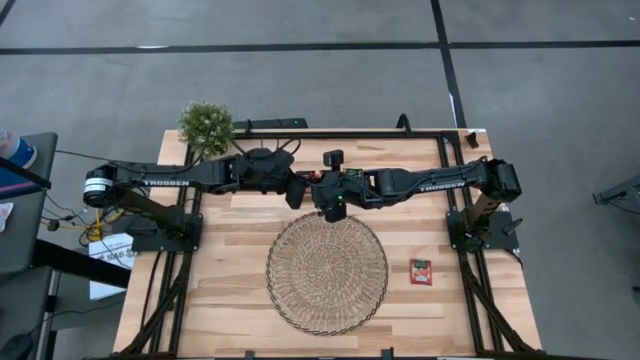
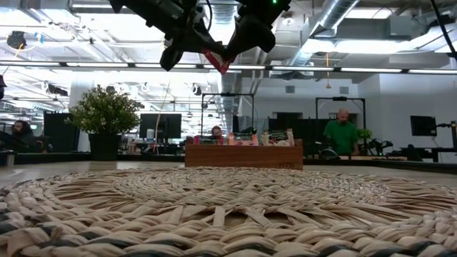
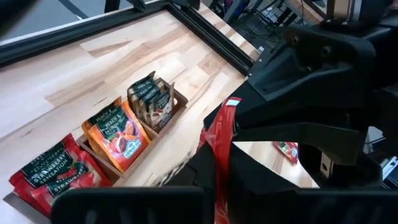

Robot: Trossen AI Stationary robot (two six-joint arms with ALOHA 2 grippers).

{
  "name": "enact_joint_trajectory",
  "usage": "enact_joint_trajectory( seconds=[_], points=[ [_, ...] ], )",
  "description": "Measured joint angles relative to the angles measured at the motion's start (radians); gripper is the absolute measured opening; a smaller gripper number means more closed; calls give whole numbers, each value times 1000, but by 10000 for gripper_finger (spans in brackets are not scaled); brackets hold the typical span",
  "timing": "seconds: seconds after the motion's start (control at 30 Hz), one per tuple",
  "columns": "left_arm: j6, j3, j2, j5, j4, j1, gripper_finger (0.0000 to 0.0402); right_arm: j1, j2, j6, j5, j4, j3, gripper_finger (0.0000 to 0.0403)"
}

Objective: Pick & Place Tea
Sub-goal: Put the red tea bag into the wooden organizer

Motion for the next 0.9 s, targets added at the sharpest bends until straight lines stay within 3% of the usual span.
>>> enact_joint_trajectory(
  seconds=[0.17, 0.27, 0.37, 0.6, 0.77, 0.9],
  points=[
    [30, 0, 0, -29, -30, -1, 1, 1, 0, 5, -3, -27, 2, 16],
    [54, -2, 0, -98, -67, 2, 0, 3, 0, 36, -3, -74, 2, 41],
    [72, -2, -2, -155, -98, 4, 0, 3, -1, 83, 14, -160, 2, 71],
    [86, -51, 8, -158, -55, 44, 0, -8, -1, 323, 22, -451, 2, 115],
    [56, -163, 16, -68, 131, 94, 0, -12, 0, 414, 21, -614, 2, 117],
    [27, -289, 17, -23, 366, 127, 0, -11, -28, 418, 4, -610, -29, 113]
  ],
)
